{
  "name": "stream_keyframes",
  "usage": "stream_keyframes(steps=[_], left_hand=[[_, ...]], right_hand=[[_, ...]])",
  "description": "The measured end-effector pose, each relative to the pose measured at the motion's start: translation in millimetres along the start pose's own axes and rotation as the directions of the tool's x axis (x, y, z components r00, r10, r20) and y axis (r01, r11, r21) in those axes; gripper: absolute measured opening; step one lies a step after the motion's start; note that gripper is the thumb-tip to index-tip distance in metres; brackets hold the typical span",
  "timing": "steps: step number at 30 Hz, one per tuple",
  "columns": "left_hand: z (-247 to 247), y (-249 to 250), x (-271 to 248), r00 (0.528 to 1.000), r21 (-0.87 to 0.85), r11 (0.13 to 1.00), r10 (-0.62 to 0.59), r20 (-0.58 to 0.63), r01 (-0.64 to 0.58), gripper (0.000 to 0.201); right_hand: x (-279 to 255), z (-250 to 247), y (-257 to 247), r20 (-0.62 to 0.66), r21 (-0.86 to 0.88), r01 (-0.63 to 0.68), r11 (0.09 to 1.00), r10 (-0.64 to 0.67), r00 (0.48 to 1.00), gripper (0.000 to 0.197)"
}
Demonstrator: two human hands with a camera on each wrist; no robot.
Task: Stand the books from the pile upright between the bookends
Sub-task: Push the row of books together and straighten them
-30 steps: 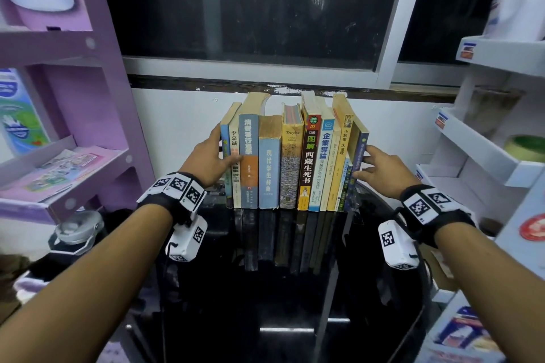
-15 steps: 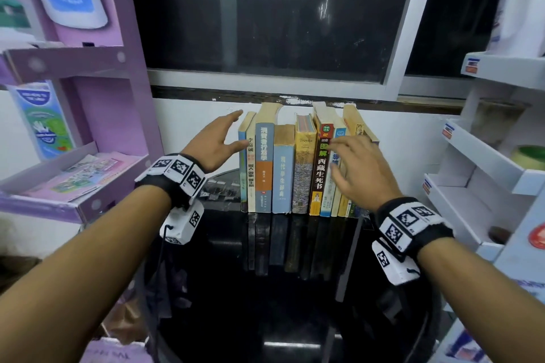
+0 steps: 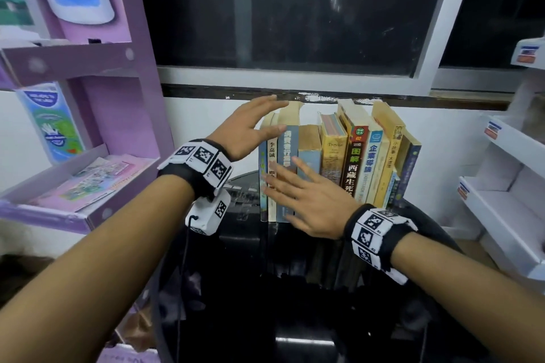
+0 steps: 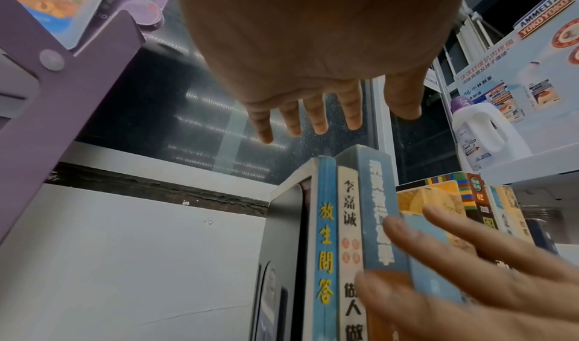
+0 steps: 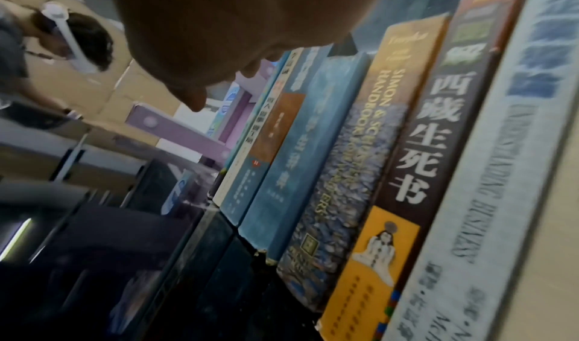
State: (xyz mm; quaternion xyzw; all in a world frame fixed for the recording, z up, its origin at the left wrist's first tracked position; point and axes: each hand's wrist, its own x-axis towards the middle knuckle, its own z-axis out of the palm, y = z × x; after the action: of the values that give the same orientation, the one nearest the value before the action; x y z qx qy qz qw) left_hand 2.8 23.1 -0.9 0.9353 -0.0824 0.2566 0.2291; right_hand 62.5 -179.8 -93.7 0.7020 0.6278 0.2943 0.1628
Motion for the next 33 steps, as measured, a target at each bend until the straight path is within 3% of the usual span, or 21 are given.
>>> stream_keyframes(steps=[7,15,33], left_hand=[[15,-10,10,0.999,-0.084,0.996,-0.001,0.04,0.004,0.057],[31,-21,16,0.996,-0.066,0.996,0.071,0.059,-0.068,0.065],[43,-40,24,0.984,-0.068,0.982,0.178,0.009,-0.177,0.062]], right_hand=[[20,27,-7,0.009,-0.038,0.162,0.986,-0.162,0.987,0.069],[28,54,4,0.083,-0.085,0.153,0.985,-0.146,0.986,0.072],[32,74,13,0.019,-0.108,0.183,0.977,-0.182,0.983,0.068]])
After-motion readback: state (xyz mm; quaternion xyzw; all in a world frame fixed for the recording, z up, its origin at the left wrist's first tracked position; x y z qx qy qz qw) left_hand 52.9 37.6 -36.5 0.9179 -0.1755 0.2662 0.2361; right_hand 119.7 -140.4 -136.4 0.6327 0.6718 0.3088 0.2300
